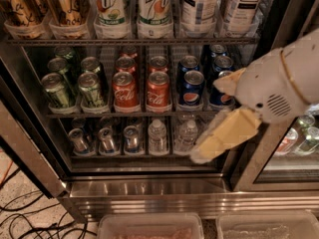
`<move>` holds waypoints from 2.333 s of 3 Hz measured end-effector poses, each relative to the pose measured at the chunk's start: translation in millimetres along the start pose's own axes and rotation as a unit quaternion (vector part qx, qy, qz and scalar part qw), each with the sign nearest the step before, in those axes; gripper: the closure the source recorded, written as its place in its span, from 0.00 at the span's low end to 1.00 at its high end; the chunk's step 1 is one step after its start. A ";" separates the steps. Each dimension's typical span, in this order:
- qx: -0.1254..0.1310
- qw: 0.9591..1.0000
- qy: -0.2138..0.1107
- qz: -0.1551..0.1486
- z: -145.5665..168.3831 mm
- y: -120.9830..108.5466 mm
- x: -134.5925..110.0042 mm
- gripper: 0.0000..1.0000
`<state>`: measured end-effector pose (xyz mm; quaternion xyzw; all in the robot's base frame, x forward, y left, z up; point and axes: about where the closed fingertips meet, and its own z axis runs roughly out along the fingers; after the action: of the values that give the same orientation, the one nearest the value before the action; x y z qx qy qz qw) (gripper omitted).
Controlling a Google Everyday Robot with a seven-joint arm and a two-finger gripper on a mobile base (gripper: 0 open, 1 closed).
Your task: Pick coke can from middle shelf of fridge
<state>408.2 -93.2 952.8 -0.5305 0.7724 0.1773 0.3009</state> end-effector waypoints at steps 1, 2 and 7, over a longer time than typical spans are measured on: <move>0.007 0.997 -0.078 0.015 30.7 17.6 -4.4 0.00; 0.015 0.987 -0.157 0.031 49.4 23.3 -29.2 0.00; 0.139 0.959 -0.248 0.010 89.3 -39.0 -42.7 0.00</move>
Offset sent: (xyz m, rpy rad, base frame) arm 0.0058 0.1010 0.0069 0.6216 -0.1328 -0.1095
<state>480.0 -24.4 914.9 -0.4152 0.6957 0.1966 0.5522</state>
